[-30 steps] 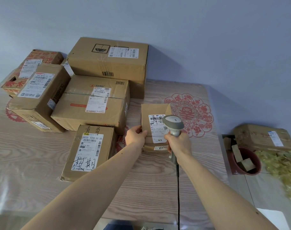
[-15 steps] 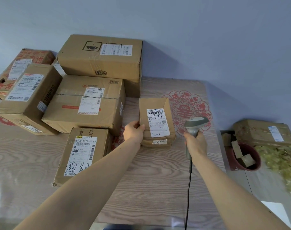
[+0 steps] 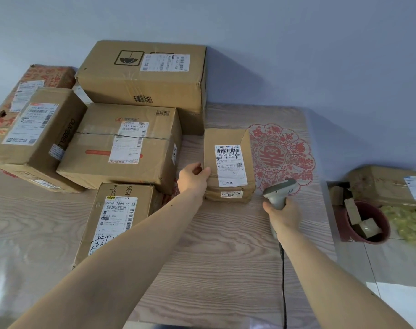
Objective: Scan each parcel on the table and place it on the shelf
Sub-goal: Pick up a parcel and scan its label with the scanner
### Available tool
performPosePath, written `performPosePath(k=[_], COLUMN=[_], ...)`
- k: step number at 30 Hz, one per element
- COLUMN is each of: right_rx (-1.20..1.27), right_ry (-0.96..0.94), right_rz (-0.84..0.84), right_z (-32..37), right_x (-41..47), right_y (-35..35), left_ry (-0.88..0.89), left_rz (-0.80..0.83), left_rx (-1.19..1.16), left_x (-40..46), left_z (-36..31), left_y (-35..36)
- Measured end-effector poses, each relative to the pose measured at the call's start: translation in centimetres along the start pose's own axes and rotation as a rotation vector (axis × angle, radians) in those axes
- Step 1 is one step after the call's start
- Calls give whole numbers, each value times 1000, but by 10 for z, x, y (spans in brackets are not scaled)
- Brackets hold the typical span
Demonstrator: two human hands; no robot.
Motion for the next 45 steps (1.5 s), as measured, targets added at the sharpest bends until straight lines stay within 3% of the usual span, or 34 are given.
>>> performPosePath(k=[12,15,18,21,24,27,45], right_rx=[-175,-117,-27,-13,-90,-136,-121], right_ry=[70,76,-101,-224,-245,-233,-310], right_rz=[47,-151,-316,-167,40,135,-3], right_z=[8,31,55,76,91,96,137], right_x=[1,-21,-38,-45,-46,-43,-75], right_y=[-4,-11,-12,-2,14,30,8], left_ry=[-22,-25,-29,-7,-29,-35,152], left_rz=[2,12,30,67,175,246,297], left_rx=[4,9,4,31,74,119,66], left_x=[-1,-1,-2,-2,-3,-3,-14], left_z=[2,3,1,-1,-7,-8,-48], left_y=[-2,-2,-1,0,-1,1,-25])
Point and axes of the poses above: each hand's wrist, its own x-axis towards the middle knuckle, its own y-axis out of the palm, z = x × y, the point moved 1 cm from there along x, towards the middle knuckle, and after that the axes turned 5 degrees about y, right-handed, at the moved point
